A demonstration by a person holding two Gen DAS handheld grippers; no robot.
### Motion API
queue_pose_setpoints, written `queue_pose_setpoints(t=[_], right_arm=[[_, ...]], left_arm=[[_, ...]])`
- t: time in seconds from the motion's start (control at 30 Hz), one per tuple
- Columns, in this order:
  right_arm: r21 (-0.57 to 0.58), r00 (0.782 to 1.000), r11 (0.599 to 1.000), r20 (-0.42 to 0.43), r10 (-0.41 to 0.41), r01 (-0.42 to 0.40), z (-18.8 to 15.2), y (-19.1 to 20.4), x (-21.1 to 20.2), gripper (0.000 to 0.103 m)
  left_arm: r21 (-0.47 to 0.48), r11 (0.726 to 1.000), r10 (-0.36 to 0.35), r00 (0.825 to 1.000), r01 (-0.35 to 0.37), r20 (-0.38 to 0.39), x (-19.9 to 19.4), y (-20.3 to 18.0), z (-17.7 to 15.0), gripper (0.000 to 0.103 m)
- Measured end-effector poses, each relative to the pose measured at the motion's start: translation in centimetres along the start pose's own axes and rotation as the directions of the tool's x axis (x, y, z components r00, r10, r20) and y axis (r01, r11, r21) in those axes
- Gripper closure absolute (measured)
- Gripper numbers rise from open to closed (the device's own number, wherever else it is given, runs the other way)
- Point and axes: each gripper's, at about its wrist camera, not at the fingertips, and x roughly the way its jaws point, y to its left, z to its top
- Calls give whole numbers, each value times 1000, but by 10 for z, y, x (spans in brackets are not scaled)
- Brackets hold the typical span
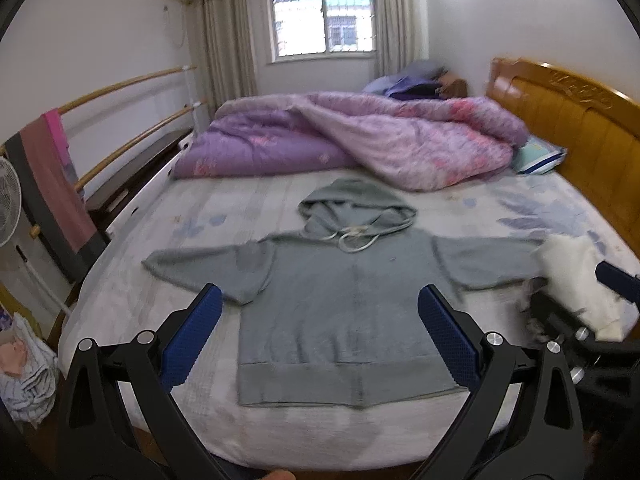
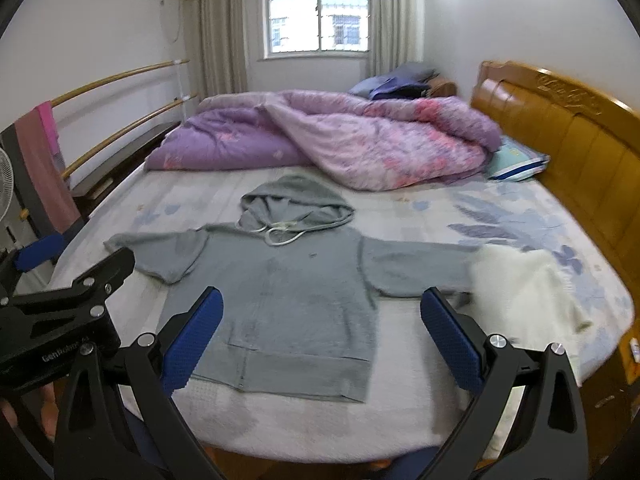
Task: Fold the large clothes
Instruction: 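Grasp the hoodie sleeve cuff with the left gripper and lift it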
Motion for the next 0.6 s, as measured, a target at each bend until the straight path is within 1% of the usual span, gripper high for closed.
queue_pose_setpoints(t=[0.07,0.1,0.13,0.17,0.23,0.27,0.3,0.33,0.37,0.4,0.43,0.47,0.5,0.53,0.57,0.6], right_arm=[[-16,999,999,-6,34,-34,2,10,29,8],[-28,999,998,-14,52,-53,3,16,43,8],[-30,997,996,-25,79,-80,4,21,56,8],[-28,994,995,-32,100,-101,5,26,68,8],[-45,988,987,-44,149,-151,6,45,101,8],[-50,985,985,-63,160,-164,6,51,113,8],[-51,977,979,-99,191,-197,7,63,135,8],[-47,970,974,-111,217,-224,6,71,148,8],[-52,963,968,-128,235,-244,6,82,165,13],[-58,957,965,-155,244,-255,6,90,178,23],[-51,943,957,-193,271,-285,5,101,198,28],[-40,933,951,-211,291,-306,5,107,211,34],[-25,920,946,-240,309,-324,4,117,234,40],[-17,910,941,-260,323,-339,4,124,248,45],[-4,897,934,-280,341,-357,4,131,260,57],[28,875,923,-306,374,-385,4,138,278,72]], left_arm=[[-23,1000,-20,998,19,-54,33,22,-10,5],[-48,998,-35,995,31,-88,50,33,-15,5],[-88,995,-67,990,56,-128,67,46,-22,5],[-162,984,-100,977,69,-190,92,68,-31,5],[-271,961,-123,963,55,-240,124,102,-46,5],[-332,943,-114,956,19,-269,143,124,-57,5],[-385,923,-109,948,-15,-299,161,146,-67,5],[-419,908,-124,943,-18,-309,173,161,-73,5],[-459,888,-134,932,-38,-336,189,180,-80,5],[-496,866,-144,924,-56,-355,201,198,-85,5],[-551,833,-174,922,-50,-346,217,221,-91,5],[-578,814,-173,925,-59,-338,228,238,-93,5],[-594,801,-163,930,-69,-328,239,252,-93,5],[-620,782,-165,937,-67,-309,252,271,-94,5],[-638,767,-172,938,-64,-301,260,283,-94,5],[-670,739,-171,943,-68,-284,272,301,-95,5]])
